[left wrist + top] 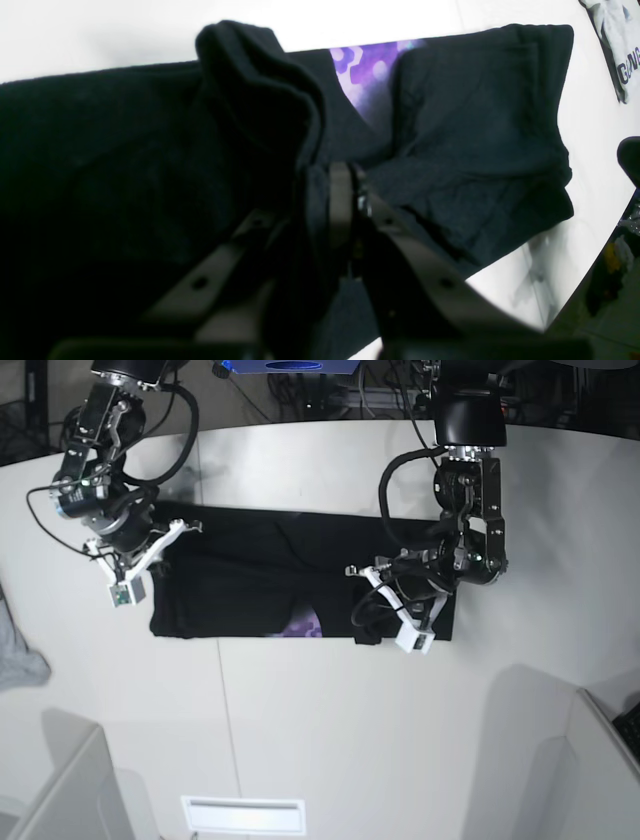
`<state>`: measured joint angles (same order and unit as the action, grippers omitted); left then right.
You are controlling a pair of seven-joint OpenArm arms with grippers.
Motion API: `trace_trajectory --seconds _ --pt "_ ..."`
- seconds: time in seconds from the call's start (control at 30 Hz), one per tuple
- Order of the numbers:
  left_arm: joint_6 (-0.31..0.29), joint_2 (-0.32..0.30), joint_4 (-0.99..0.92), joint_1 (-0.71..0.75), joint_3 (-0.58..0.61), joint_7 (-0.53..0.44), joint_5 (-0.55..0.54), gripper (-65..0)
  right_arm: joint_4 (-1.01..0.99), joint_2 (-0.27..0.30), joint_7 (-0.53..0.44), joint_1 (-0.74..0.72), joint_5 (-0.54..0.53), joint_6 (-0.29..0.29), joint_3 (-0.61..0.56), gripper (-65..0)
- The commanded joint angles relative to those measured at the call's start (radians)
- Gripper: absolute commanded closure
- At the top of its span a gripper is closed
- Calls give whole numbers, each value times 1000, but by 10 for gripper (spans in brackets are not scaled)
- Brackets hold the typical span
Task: Fold the T-shirt properly
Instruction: 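Fold the strip end held by the left gripper inward toward the right gripper, then release the strip and raise both grippers away from the shirt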
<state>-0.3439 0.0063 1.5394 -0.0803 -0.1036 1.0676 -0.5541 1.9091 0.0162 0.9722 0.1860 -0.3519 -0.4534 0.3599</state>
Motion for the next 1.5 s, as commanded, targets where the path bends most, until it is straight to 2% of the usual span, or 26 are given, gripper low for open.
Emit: trace_trajectory --seconds 0.0,0.03,0.23,0.33,0.4,0.47,0.63,0.73,0.83,0.93,0.97,1.0,1.07,1.1,1.13,1.17,1.23,1.27,1.37,1.47 --pt "-7 2 14 -19 0 -11 -21 0 13 6 -20 -12 -11 2 0 0" --pt "-7 2 14 -19 0 -11 -21 0 13 6 -20 -12 -11 2 0 0" --pt "-7 2 14 -19 0 -14 -22 -341 13 6 -20 -7 -11 2 0 0" --pt "-7 25 14 -19 0 -16 -22 -489 13 6 -20 -7 -11 2 1 0" --pt "-11 44 14 -19 2 -16 -22 -541 13 6 -20 -7 -11 2 3 0" --pt "-11 64 14 -19 35 -14 -22 -566 13 6 -20 -7 -11 2 4 0" --pt "-11 73 19 -19 190 -17 -22 -564 13 6 -20 -10 -11 2 6 0" --pt "-11 68 42 -19 196 -19 -22 -564 13 6 -20 -7 -11 2 8 0" --pt "-11 60 100 -16 126 -13 -22 -563 13 6 -20 -12 -11 2 9 0" --pt "-11 11 132 -5 -9 -11 -22 -546 13 6 -16 -32 -34 2 9 0" --pt "-11 -9 135 -3 -57 -11 -22 -505 8 6 -3 -38 -59 2 17 0" --pt "-11 -33 134 7 -107 -10 -22 -434 -1 6 14 -43 -88 2 40 0" --pt "-11 -79 132 15 -193 -10 -22 -263 -49 6 50 -85 -138 2 81 0" --pt "-11 -102 132 18 -233 -10 -22 -160 -93 9 78 -110 -152 2 104 -65" --pt "-11 -127 132 23 -272 -10 -22 -54 -141 12 103 -136 -158 2 129 -171" --pt "-11 -151 132 37 -307 -10 -22 0 -185 17 130 -162 -158 2 150 -272" --pt "-11 -196 134 66 -367 -13 -22 0 -247 47 169 -194 -160 2 181 -417" --pt "-11 -214 135 86 -396 -14 -22 0 -271 60 176 -207 -160 2 190 -459" --pt "-11 -266 131 133 -462 -17 -17 0 -325 93 178 -245 -160 0 207 -474" --pt "-13 -280 131 164 -505 -19 -16 0 -420 126 178 -308 -160 0 235 -474"
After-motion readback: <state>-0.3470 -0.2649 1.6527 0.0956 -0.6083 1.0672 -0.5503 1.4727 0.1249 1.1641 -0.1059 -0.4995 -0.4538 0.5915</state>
